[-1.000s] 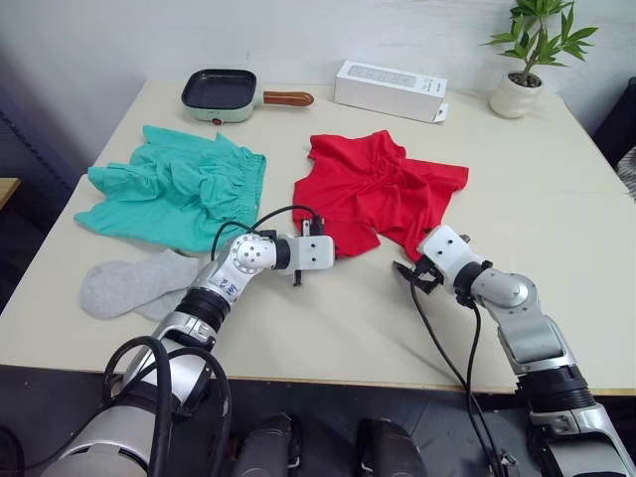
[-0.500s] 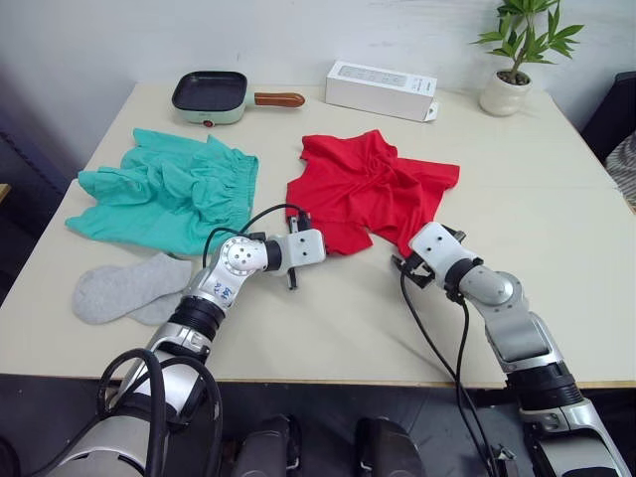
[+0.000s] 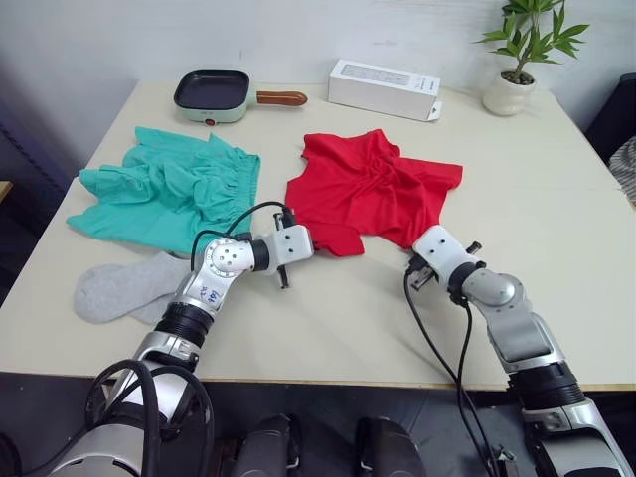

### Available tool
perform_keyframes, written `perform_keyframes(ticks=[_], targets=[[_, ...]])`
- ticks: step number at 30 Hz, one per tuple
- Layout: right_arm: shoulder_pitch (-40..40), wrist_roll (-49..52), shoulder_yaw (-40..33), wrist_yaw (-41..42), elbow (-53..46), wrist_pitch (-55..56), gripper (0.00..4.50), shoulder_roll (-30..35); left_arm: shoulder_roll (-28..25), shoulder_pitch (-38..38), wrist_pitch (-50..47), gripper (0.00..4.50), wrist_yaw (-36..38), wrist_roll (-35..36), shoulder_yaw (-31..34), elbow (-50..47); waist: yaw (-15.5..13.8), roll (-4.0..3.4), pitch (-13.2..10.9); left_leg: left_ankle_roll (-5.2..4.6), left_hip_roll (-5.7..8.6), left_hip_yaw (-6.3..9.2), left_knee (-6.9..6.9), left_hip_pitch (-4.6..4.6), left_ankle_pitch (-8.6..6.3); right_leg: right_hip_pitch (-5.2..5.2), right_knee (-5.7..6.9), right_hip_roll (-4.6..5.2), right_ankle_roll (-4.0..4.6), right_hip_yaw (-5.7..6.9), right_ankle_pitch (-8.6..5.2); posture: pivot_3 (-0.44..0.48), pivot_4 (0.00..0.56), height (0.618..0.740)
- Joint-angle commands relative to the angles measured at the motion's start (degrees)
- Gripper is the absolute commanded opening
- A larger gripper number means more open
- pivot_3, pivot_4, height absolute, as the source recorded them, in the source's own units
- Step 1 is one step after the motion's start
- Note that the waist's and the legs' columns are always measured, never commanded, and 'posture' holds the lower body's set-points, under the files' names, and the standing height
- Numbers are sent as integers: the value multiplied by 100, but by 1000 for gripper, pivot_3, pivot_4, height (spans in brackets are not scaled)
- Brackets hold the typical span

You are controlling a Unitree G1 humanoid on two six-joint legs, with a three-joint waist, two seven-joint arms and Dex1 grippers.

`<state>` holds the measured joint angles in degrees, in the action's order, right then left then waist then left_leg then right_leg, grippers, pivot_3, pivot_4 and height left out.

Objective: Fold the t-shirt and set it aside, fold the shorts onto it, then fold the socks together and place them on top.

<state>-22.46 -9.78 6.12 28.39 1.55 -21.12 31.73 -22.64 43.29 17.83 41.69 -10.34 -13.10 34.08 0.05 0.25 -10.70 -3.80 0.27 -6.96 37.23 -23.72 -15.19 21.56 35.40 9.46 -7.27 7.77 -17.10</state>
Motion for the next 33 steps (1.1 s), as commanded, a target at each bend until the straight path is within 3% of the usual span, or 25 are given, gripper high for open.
perform_keyframes(ticks=[1, 5, 11, 17, 23, 26, 29, 33], targets=[[238, 284, -351, 417, -271, 186, 47, 397, -213, -125, 128, 0, 162, 427, 346, -450, 6, 0, 0, 0, 0, 0, -1, 0, 0, 0, -3, 0, 0, 0, 0, 0, 150, 740], [573, 869, -838, 1202, -541, 632, 47, 1035, -621, -534, -142, 0, 773, 1157, 734, -1118, 13, -2, -2, 0, 0, 2, -5, -8, 0, 4, -12, -1, 0, 2, 0, 0, 150, 740], [1439, 1790, -1535, 2787, -390, 1886, 47, 2003, -1692, -1419, -727, 0, 1917, 2152, 1267, -2136, 36, -5, -4, 1, -8, 0, -11, -7, -1, -1, -32, -21, -2, 4, 1, 0, 150, 740], [2509, 2590, -2081, 3795, -734, 2065, 47, 2358, -2541, -2405, -1698, 0, 2478, 2752, 1671, -3208, 0, -3, -10, 22, -9, -1, -15, 8, -14, -10, -50, 2, -2, -9, 1, 0, 150, 740], [3589, 3460, -2621, 4534, -1332, 1032, 47, 2738, -3286, -3801, -2666, 0, 2888, 3239, 2049, -4399, -1, -13, -21, 36, -12, 3, -17, 9, -29, -10, -59, 7, -1, -42, 0, 0, 150, 740], [4195, 3390, -2744, 5157, -1474, 514, 47, 3348, -3678, -4288, -3533, 0, 3098, 3655, 2178, -4844, -2, -30, -33, 39, -18, 6, -17, 7, -32, -9, -68, 6, 5, -56, -3, 0, 150, 740], [4241, 3443, -2735, 5379, -1398, 317, 47, 3629, -3705, -4093, -3717, 0, 3027, 3651, 2051, -4862, -30, -33, -35, 18, -22, 6, -26, 12, -45, -9, -83, 5, 10, -58, -6, 0, 150, 740], [2555, 3570, -2422, 5065, -685, 309, 47, 3539, -3161, -2644, -3679, 0, 2697, 3524, 1746, -4205, -22, -49, -47, 25, -24, 5, -22, 6, -42, -5, -98, 2, 17, -59, -8, 0, 150, 740]])
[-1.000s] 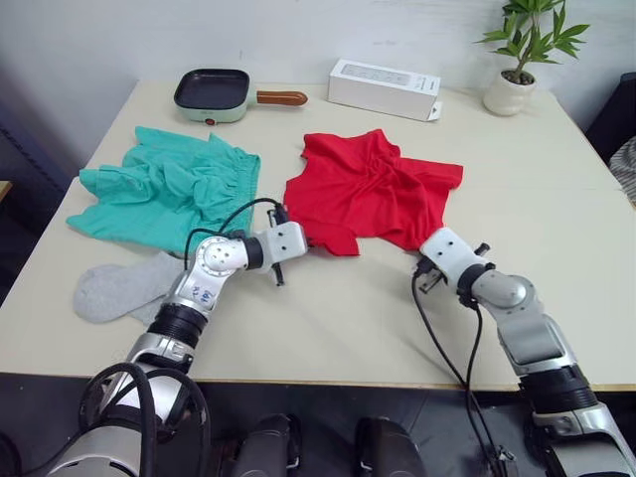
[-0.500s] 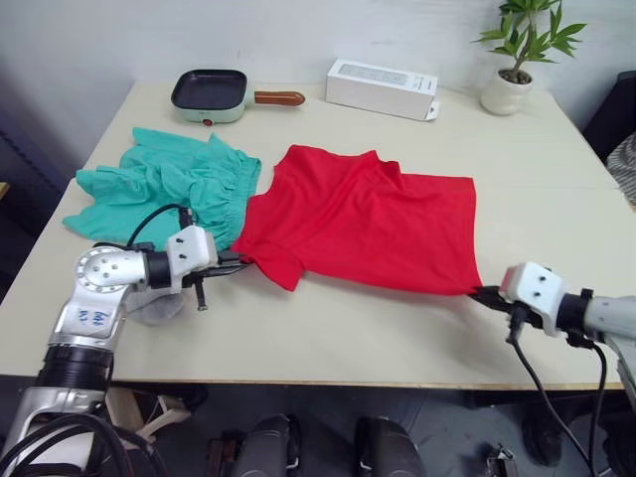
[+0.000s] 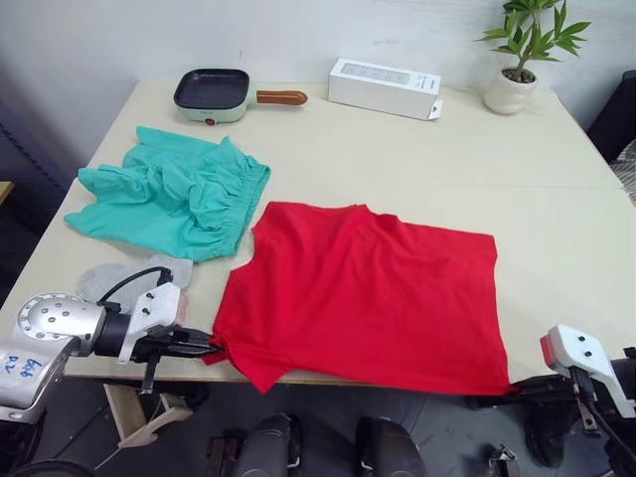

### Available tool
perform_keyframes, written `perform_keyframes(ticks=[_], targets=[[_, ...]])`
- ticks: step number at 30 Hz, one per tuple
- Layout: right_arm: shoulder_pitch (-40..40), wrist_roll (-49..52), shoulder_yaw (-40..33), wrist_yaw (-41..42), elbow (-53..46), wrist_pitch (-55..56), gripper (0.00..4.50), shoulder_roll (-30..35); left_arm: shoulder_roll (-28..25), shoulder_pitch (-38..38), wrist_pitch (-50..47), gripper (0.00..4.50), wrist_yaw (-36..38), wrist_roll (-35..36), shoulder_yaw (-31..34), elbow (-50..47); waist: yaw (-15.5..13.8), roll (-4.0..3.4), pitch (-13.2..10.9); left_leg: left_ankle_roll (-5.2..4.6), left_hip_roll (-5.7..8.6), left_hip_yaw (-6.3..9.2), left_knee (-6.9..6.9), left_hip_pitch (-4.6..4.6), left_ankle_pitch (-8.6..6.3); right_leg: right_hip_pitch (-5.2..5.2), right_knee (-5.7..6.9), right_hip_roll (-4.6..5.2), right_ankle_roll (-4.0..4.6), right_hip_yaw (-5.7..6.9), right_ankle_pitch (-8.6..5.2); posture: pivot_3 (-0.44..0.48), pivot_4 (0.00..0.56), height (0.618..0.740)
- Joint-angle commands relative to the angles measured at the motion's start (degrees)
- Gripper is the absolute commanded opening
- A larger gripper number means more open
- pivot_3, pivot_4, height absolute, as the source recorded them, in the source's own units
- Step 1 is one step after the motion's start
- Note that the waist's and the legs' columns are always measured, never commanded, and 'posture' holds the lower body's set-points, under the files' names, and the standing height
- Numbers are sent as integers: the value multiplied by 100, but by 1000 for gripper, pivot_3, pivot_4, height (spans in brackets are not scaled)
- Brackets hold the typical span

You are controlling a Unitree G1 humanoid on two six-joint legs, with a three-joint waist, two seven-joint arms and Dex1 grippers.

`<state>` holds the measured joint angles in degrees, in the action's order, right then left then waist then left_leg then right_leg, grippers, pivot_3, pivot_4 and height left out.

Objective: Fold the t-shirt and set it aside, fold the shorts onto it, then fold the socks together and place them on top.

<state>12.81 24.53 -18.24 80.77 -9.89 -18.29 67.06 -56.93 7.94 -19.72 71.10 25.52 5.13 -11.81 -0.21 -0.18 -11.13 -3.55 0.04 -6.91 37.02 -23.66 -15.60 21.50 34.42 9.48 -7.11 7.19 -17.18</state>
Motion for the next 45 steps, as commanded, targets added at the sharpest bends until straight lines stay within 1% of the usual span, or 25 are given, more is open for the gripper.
perform_keyframes(ticks=[1, 4, 6, 7, 8, 9, 10, 12, 14, 16, 18, 21, 23, 26, 28, 29, 31, 33, 35, 38, 40, 41, 42, 43, 45], targets=[[-1611, 72, 111, -264, 861, 106, 47, -29, 466, 1468, 186, 0, -395, -222, -169, 767, 3, -9, -8, 13, 2, 0, 7, 0, 9, -2, 3, 0, 0, 0, 4, 0, 150, 740], [-3138, -264, 412, -489, 1902, 603, 47, -199, 915, 2744, 556, 0, -771, -639, -314, 1777, 3, -5, -7, 35, 7, -2, 6, -21, 33, 20, 15, 0, -4, 13, 19, 0, 150, 740], [-4995, -860, 776, -1136, 3114, 1249, 47, -511, 1312, 4259, 1248, 0, -1590, -1312, -443, 3273, 14, 4, -14, 35, 8, -5, 6, -20, 30, 26, 39, -10, -6, 45, 23, 0, 150, 740], [-5797, -1173, 936, -1515, 3705, 1472, 47, -656, 1466, 4922, 1708, 0, -1946, -1592, -466, 4033, 24, 8, -32, 5, 12, -13, 17, -29, 50, 30, 52, -46, -6, 67, 22, 0, 150, 740], [-6331, -1399, 1059, -1736, 4165, 1656, 47, -759, 1568, 5360, 2079, 0, -2148, -1780, -481, 4609, 35, 12, -38, -8, 16, -14, 20, -61, 73, 61, 54, -54, -14, 61, 27, 0, 150, 740], [-7084, -1772, 1186, -2368, 4830, 2023, 47, -885, 1572, 5969, 2612, 0, -2769, -2236, -626, 5428, 50, 14, -39, -13, 20, -21, 12, -108, 101, 106, 69, -54, -23, 52, 40, 0, 150, 740], [-7761, -2032, 1271, -2888, 5420, 2333, 47, -992, 1569, 6523, 3076, 0, -3367, -2608, -737, 6139, 70, 17, -42, -12, 21, -20, 20, -127, 105, 122, 80, -55, -25, 52, 42, 0, 150, 740], [-8895, -2519, 1414, -3922, 6409, 3105, 47, -1101, 1551, 7613, 3706, 0, -4531, -3059, -789, 7269, 98, 21, -45, -11, 24, -24, 0, -147, 104, 145, 69, -54, -26, 54, 41, 0, 150, 740], [-9691, -2826, 1537, -4501, 7066, 3671, 47, -1108, 1517, 8490, 4129, 0, -5158, -3137, -654, 7843, 111, 34, -54, -8, 23, -23, -12, -173, 100, 183, 72, -55, -27, 58, 40, 0, 150, 740], [-10148, -2994, 1605, -4753, 7494, 4024, 47, -1086, 1464, 9024, 4560, 0, -5345, -3204, -607, 8104, 116, 45, -60, -5, 25, -23, -14, -190, 88, 213, 78, -56, -27, 72, 39, 0, 150, 740], [-10317, -3140, 1676, -4872, 7734, 4250, 47, -1012, 1423, 9286, 4895, 0, -4987, -3163, -568, 8185, 115, 45, -60, -9, 25, -18, -26, -183, 68, 212, 89, -55, -27, 96, 39, 0, 150, 740], [-10196, -3240, 1700, -4870, 7885, 4546, 47, -888, 1365, 9303, 5296, 0, -4267, -3087, -554, 8170, 102, 45, -60, -26, 33, -28, -16, -178, 42, 208, 111, -31, -28, 154, 39, 0, 150, 740], [-9784, -3268, 1692, -4720, 7869, 4828, 47, -796, 1318, 8985, 5566, 0, -3526, -2863, -484, 7946, 80, 45, -60, -35, 40, -57, -11, -186, 38, 203, 109, -10, -29, 195, 38, 0, 150, 740], [-8971, -2977, 1476, -4263, 7741, 4992, 47, -733, 1209, 8002, 5753, 0, -2264, -2528, -513, 7293, 75, 46, -61, -53, 41, -94, 19, -178, 41, 182, 103, -1, -30, 195, 38, 0, 150, 740], [-8256, -2816, 1440, -3790, 7539, 5159, 47, -700, 1142, 7037, 5524, 0, -1476, -2183, -554, 6441, 120, 47, -61, -71, 40, -116, 29, -172, 53, 172, 95, 3, -30, 189, 38, 0, 150, 740], [-7792, -2755, 1447, -3575, 7390, 5300, 47, -672, 1083, 6375, 5107, 0, -1056, -1891, -574, 5737, 149, 46, -61, -73, 36, -118, 44, -169, 58, 168, 104, 4, -33, 186, 40, 0, 150, 740], [-6759, -2471, 1371, -3024, 6967, 5320, 47, -664, 809, 4932, 4111, 0, -568, -1632, -698, 4209, 197, 45, -62, -75, 33, -114, 50, -148, 65, 152, 117, 7, -35, 179, 41, 0, 150, 740], [-5917, -2191, 1266, -2596, 6405, 5170, 47, -600, 592, 3816, 3457, 0, -415, -1407, -683, 2929, 233, 38, -66, -72, 28, -73, 63, -136, 65, 141, 133, 7, -34, 173, 41, 0, 150, 740], [-4840, -1899, 1142, -2179, 5650, 5070, 47, -505, 414, 2768, 2605, 0, -477, -1201, -598, 1714, 238, 25, -75, -72, 25, -70, 87, -139, 65, 142, 151, 7, -33, 171, 41, 0, 150, 740], [-3332, -1579, 908, -1797, 4622, 4716, 47, -319, 169, 1558, 1402, 0, -643, -984, -498, 254, 185, 17, -79, -69, 20, -53, 99, -121, 63, 116, 154, 10, -31, 173, 40, 0, 150, 740], [-2553, -1452, 685, -1784, 4121, 4547, 47, -272, -55, 909, 709, 0, -669, -834, -444, -419, 168, 15, -80, -68, 20, -53, 98, -94, 62, 88, 146, 13, -29, 171, 39, 0, 150, 740], [-2233, -1412, 581, -1796, 3929, 4521, 47, -270, -174, 619, 476, 0, -621, -728, -394, -679, 166, 12, -80, -66, 21, -50, 98, -59, 56, 57, 139, 18, -27, 170, 38, 0, 150, 740], [-1974, -1383, 505, -1811, 3762, 4488, 47, -280, -270, 395, 166, 0, -624, -608, -326, -888, 169, 11, -81, -59, 20, -43, 94, -38, 31, 34, 113, 20, -21, 170, 34, 0, 150, 740], [-1780, -1373, 447, -1821, 3636, 4484, 47, -289, -344, 226, -70, 0, -630, -509, -264, -1051, 167, 12, -80, -26, 18, -26, 94, -24, 9, 10, 104, 19, -17, 163, 32, 0, 150, 740], [-1428, -1356, 347, -1809, 3434, 4463, 47, -312, -533, -102, -410, 0, -530, -352, -148, -1318, 159, 11, -80, -16, 17, -12, 94, -12, 4, 3, 105, 25, -6, 125, 26, 0, 150, 740]])
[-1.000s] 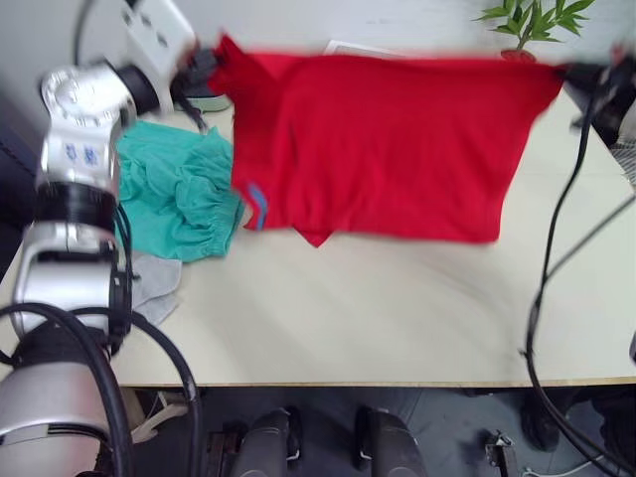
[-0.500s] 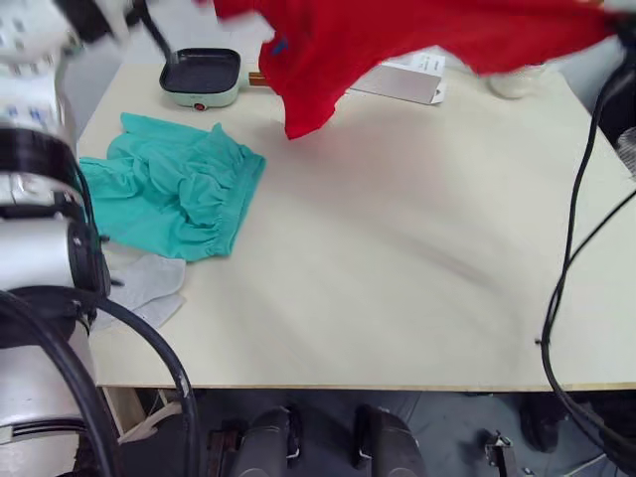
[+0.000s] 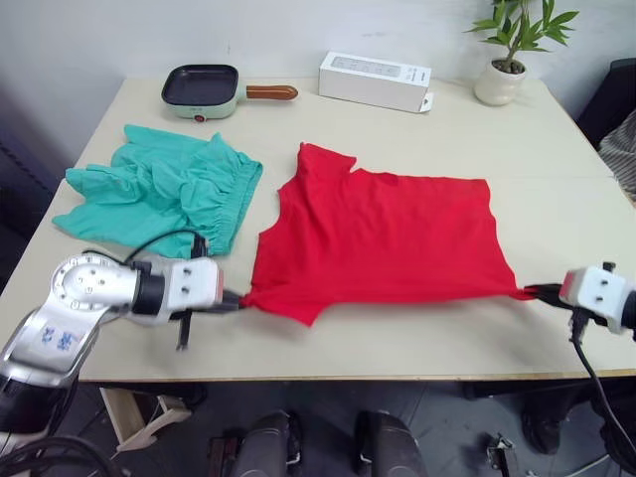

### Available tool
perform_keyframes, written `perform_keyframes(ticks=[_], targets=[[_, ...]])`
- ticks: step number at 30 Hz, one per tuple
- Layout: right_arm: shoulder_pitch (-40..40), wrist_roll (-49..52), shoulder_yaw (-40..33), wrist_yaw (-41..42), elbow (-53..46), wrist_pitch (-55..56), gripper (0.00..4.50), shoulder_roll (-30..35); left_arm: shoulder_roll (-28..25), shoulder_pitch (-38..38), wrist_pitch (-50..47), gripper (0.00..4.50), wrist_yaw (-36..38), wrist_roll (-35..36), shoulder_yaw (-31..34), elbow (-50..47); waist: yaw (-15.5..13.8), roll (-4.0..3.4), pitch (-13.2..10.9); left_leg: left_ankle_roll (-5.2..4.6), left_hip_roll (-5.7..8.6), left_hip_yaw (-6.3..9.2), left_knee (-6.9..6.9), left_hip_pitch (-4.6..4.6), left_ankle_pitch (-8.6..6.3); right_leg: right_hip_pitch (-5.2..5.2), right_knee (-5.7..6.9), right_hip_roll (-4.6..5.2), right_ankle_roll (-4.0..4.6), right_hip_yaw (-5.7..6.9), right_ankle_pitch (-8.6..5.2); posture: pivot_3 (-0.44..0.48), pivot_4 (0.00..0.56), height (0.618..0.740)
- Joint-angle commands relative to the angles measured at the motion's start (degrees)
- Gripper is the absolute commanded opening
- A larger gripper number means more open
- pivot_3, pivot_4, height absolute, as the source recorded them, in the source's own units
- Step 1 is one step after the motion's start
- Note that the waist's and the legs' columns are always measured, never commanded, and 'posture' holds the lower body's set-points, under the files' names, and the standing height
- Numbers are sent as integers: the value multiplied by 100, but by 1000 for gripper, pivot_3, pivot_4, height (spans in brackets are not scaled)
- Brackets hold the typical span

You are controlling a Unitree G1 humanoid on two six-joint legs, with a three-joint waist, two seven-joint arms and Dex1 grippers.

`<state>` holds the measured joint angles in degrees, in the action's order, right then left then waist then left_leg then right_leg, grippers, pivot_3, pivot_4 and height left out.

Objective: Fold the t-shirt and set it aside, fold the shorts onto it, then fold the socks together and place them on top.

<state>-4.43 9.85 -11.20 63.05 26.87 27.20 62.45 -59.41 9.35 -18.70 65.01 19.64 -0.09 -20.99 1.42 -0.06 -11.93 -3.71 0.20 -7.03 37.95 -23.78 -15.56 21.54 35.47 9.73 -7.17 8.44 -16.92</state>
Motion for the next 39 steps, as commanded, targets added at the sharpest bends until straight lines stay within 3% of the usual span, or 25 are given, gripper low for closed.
perform_keyframes(ticks=[1, 6, 10, 16, 19, 22, 25, 27, 29, 32, 34, 36, 39], targets=[[483, 129, -398, -7, -337, -110, 47, 137, -392, -386, -614, 0, 146, 272, 417, -461, -4, 0, 0, 7, 0, 1, -3, 6, -3, 3, 2, 6, 2, -37, -4, 0, 150, 740], [1118, 215, -510, 157, -685, -320, 47, 187, -695, -523, -1170, 0, 305, 576, 565, -532, -23, 0, 0, 37, -4, -9, -51, 38, 2, 1, 7, -10, 14, -60, -24, 0, 150, 740], [1092, 191, -516, 77, -762, -482, 47, 121, -586, -18, -1298, 0, 162, 647, 617, -208, -19, 0, 0, 38, -6, -21, -61, 48, 13, -2, 6, -25, 16, -62, -26, 0, 150, 740], [1196, 626, -297, 818, -1424, -1967, 47, 331, -1061, -194, -955, 0, 698, 271, 259, 125, -1, 0, 0, 38, -9, -25, -74, 53, 14, 1, 5, -20, 18, -69, -27, 0, 150, 740], [-416, 259, -18, 378, -941, -1912, 47, 218, -609, 1137, -129, 0, 454, -473, -318, 1285, 6, -5, -4, 42, -11, -28, -66, 56, 12, 0, 5, -20, 19, -68, -28, 0, 150, 740], [-2825, -265, 307, -576, 194, -1599, 47, -231, 326, 3173, 1004, 0, -627, -1586, -791, 3124, 6, -13, -12, 35, -1, -50, -66, 54, 47, 9, -3, -19, 28, -68, -10, 0, 150, 740], [-4755, -828, 511, -1560, 1418, -1057, 47, -566, 1115, 4730, 2275, 0, -1648, -2025, -697, 4874, -9, -1, -7, 37, 6, -52, -66, 28, 61, 45, 18, -17, 21, -73, 11, 0, 150, 740], [-5886, -1229, 613, -2417, 2174, -577, 47, -673, 1324, 5869, 3183, 0, -3084, -2686, -726, 6198, -24, 13, 2, 14, 6, -51, -71, 0, 73, 83, 54, -25, 29, -72, 5, 0, 150, 740], [-6707, -1601, 693, -3243, 2742, -127, 47, -686, 1330, 6855, 3678, 0, -4469, -3243, -778, 7244, 6, 19, 4, 14, 4, -39, -69, -94, 71, 167, 60, -43, 30, -41, 5, 0, 150, 740], [-7429, -2056, 836, -4177, 3244, 459, 47, -525, 1128, 7811, 4682, 0, -5985, -3748, -744, 7923, 33, 19, 3, -7, 25, -31, -82, -174, 58, 243, 62, -20, 23, 54, 8, 0, 150, 740], [-7635, -2276, 898, -4684, 3421, 811, 47, -420, 1055, 8106, 5135, 0, -6328, -3885, -752, 8159, 38, 19, 3, -14, 26, -23, -95, -170, 29, 243, 64, -16, 20, 87, 9, 0, 150, 740], [-7677, -2462, 960, -4991, 3518, 1070, 47, -297, 1000, 8181, 5531, 0, -6117, -3859, -766, 8248, 30, 18, 3, -25, 29, -11, -102, -165, 9, 239, 67, -16, 18, 105, 9, 0, 150, 740], [-7233, -2504, 1003, -4818, 3532, 1398, 47, -128, 956, 7669, 5975, 0, -4958, -3435, -742, 8105, 8, 18, 3, -32, 34, -1, -101, -158, 2, 208, 58, -16, 12, 117, 5, 0, 150, 740]])
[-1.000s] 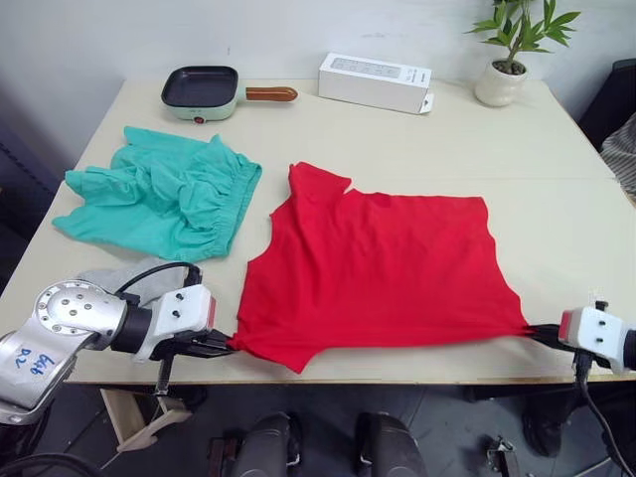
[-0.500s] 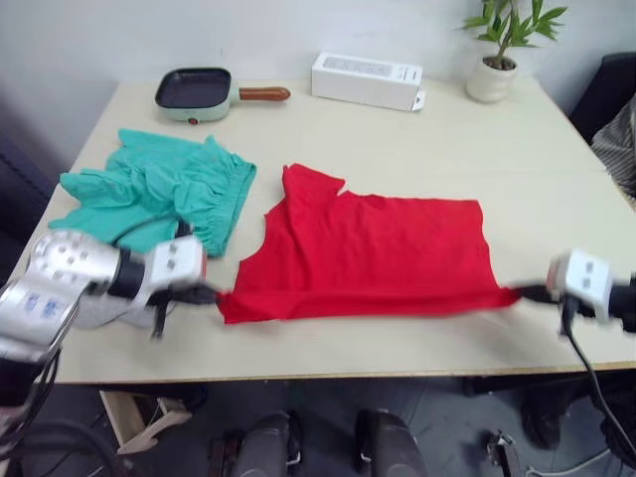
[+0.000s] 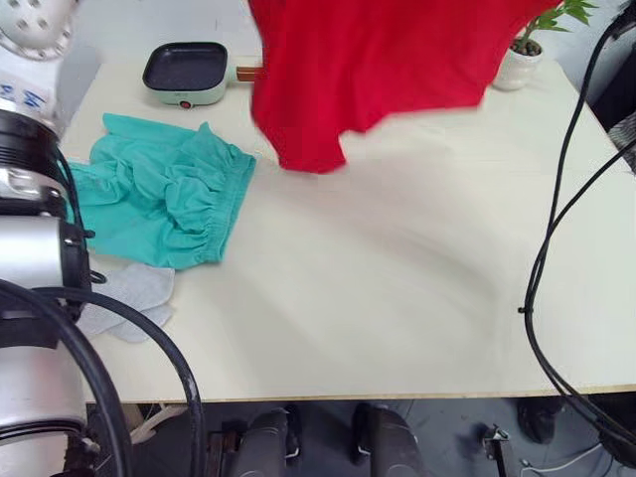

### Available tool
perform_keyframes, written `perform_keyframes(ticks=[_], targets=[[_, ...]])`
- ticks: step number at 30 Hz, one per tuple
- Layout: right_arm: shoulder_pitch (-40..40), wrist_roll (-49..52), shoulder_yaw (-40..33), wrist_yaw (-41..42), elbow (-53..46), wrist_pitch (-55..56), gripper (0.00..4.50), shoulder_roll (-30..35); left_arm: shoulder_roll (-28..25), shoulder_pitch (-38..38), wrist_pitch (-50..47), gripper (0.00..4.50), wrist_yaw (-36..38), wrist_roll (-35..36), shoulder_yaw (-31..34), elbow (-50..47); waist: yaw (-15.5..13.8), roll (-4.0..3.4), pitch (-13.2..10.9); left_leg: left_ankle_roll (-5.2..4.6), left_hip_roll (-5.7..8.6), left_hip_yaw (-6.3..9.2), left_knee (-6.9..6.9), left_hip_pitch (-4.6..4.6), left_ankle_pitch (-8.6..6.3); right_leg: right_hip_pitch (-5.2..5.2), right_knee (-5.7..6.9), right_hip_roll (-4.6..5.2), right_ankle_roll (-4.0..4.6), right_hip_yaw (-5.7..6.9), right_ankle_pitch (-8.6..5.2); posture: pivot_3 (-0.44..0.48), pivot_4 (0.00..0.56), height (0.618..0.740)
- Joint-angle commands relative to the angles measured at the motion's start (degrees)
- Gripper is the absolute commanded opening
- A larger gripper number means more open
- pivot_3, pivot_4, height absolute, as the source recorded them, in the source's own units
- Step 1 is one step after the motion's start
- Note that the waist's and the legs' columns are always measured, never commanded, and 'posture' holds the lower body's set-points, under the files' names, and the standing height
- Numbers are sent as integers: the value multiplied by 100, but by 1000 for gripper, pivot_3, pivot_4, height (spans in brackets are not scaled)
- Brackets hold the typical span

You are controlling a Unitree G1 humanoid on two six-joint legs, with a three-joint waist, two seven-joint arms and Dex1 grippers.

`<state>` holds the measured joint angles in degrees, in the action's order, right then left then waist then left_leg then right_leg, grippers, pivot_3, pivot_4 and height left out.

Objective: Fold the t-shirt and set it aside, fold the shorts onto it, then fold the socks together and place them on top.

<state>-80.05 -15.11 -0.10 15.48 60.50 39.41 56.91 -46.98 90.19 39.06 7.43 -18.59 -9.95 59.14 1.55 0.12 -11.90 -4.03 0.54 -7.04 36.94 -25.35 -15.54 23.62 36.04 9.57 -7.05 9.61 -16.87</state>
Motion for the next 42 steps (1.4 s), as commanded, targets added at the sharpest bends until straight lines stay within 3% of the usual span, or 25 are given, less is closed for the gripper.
perform_keyframes(ticks=[1, 5, 8, 13, 17, 21, 28, 35, 42], targets=[[582, 33, -107, 93, 151, 250, 47, 453, -310, -729, 299, 0, 1196, 564, 260, -32, -12, 0, 0, 0, 1, -1, 9, 0, 0, -11, -3, 0, -3, 2, -1, 0, 150, 740], [1935, 287, -177, 631, -187, 525, 47, 490, -520, -2354, 15, 0, 2893, 1279, 243, -1156, -10, 1, 0, -21, 7, -3, 53, 19, 11, -94, -33, 0, -11, -8, -6, 0, 150, 740], [3490, 532, -167, 1241, -804, 732, 47, 491, -751, -3980, -826, 0, 3798, 2086, 424, -2908, 14, 0, -1, -39, 6, -4, 93, 19, 26, -105, -42, 2, -27, -40, -2, 0, 150, 740], [5832, 1401, -619, 1959, -2172, 369, 47, 501, -1624, -6543, -3508, 0, 4793, 3469, 826, -6143, 15, -7, -5, -32, -10, -7, 118, 35, 59, -112, -11, 3, -36, -64, 3, 0, 150, 740], [7071, 2096, -814, 2806, -3091, -256, 47, 692, -2330, -7981, -5217, 0, 5195, 4194, 1269, -7601, 13, -20, -10, -20, -18, -10, 112, 97, 68, -146, -10, 1, -20, -106, 0, 0, 150, 740], [7852, 2701, -971, 3636, -3740, -1108, 47, 872, -2462, -8369, -5957, 0, 5218, 4329, 1524, -7996, -14, -20, -9, 21, -31, 12, 94, 210, 9, -248, -28, -5, -2, -201, -32, 0, 150, 740], [8592, 3209, -1104, 4853, -4618, -2861, 47, 1287, -2518, -8471, -6743, 0, 5524, 4563, 1624, -8247, -17, -21, -8, 41, -34, -1, 62, 207, 27, -213, -14, -12, 16, -218, -47, 0, 150, 740], [9089, 3142, -1461, 5129, -4910, -3181, 47, 1227, -2226, -8302, -6680, 0, 5540, 4454, 1580, -7919, -29, -17, -6, 65, -34, -10, 48, 208, 14, -215, -30, -11, 15, -213, -48, 0, 150, 740], [8973, 2971, -1104, 5413, -4431, -2927, 47, 938, -1908, -7875, -6542, 0, 5821, 4253, 1010, -7471, -46, -15, -5, 69, -34, -13, 46, 210, 14, -214, -32, -10, 14, -216, -47, 0, 150, 740]])
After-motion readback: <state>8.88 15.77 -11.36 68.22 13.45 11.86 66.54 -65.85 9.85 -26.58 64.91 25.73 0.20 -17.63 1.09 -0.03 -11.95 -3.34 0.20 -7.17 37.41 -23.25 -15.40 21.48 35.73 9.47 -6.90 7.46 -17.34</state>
